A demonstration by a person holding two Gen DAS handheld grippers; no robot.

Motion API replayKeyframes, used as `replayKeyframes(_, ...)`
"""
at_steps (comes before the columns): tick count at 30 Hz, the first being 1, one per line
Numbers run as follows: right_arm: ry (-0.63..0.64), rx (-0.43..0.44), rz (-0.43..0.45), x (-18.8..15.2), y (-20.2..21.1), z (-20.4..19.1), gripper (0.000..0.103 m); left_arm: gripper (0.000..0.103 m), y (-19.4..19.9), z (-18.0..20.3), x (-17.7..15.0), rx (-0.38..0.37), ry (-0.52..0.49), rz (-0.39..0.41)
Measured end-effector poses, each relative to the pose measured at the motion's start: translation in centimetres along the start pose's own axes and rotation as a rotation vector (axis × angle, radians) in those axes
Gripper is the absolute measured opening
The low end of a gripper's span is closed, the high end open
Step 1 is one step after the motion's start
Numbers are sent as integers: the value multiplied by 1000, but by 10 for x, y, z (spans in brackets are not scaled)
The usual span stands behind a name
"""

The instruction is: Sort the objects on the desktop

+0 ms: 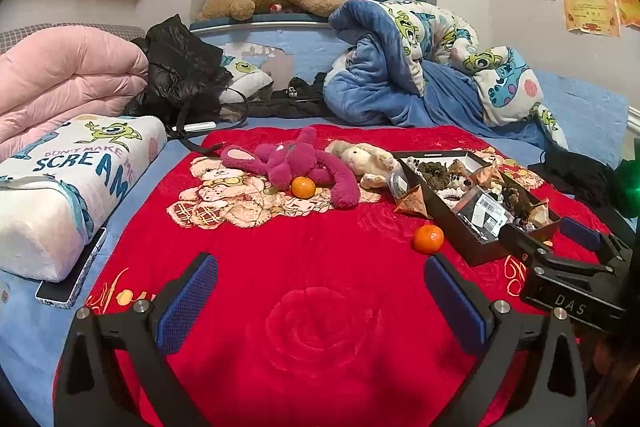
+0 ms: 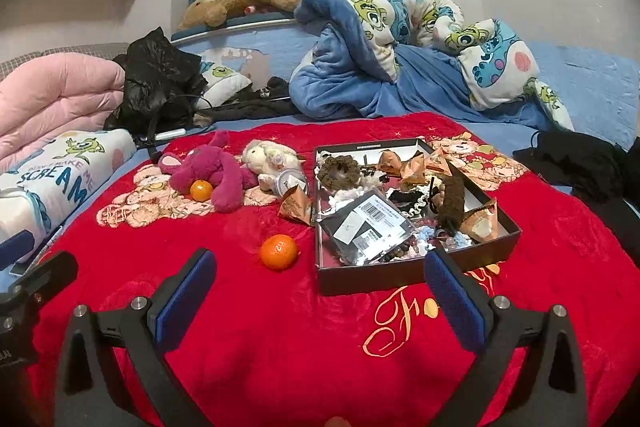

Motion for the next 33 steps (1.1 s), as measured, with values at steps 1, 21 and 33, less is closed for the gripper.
replayKeyframes(1, 1, 0, -4, -1, -1, 0, 103, 103, 0, 0, 0, -1, 0, 0)
replayKeyframes(21, -51, 44, -34, -6, -5, 2, 103, 103, -3, 4, -4, 0, -33, -3)
replayKeyframes(33, -27, 28, -41, -8, -5, 0, 103, 103, -2, 2, -5, 1, -26, -4)
Point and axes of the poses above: each gripper's, at about its wrist camera, not at the fingertips, and y roughly against the way its jaws point, z to its right, x to its top, the point moved 10 cm from there along -y, roughly the way its jaws point, and after that the axes turned 7 degrees about x, right-handed, at the moved point
